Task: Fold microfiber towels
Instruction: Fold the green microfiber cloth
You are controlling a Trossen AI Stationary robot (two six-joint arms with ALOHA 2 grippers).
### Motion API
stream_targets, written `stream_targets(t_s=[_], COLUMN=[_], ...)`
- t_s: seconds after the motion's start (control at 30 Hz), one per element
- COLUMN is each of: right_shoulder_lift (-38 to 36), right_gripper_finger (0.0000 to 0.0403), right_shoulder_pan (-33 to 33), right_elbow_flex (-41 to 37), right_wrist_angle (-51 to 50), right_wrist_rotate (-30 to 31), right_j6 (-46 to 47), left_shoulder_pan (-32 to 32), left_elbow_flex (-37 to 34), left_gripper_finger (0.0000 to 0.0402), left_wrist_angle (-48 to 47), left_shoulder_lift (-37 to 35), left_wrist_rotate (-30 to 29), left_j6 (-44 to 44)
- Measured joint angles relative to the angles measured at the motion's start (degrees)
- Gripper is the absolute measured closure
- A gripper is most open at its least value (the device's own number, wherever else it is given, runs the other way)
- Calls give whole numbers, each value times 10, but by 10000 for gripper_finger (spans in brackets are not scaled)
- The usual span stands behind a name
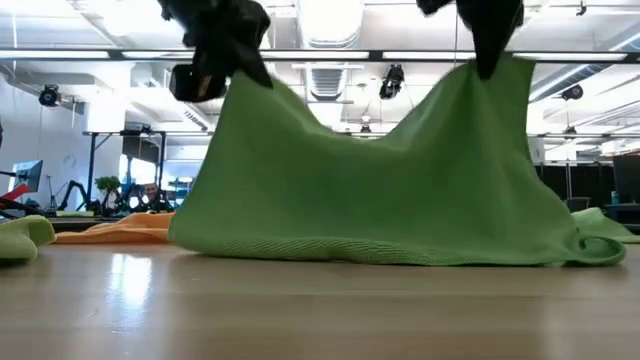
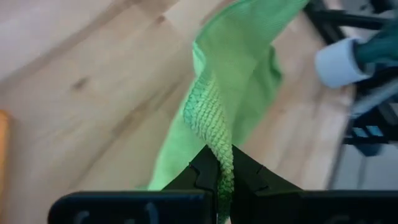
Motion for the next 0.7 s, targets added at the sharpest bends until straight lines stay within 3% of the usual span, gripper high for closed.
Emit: stream_targets(t_s=[0.23, 0.7], right_shoulder_lift=[-37, -41], right_gripper_finger=[394, 394], right_shoulder_pan=[39, 133], right_elbow_flex=[52, 127], right_wrist_angle=[1, -3], right_wrist_rotate=[-12, -63], right_j6=[34, 77], left_shoulder_pan=[-16, -78], left_elbow_flex=[37, 93], left_gripper_finger=[402, 402], left_wrist_angle=[26, 22], left_shoulder_lift=[-2, -4], left_wrist_rotate=[76, 93], left_j6=[-5, -70])
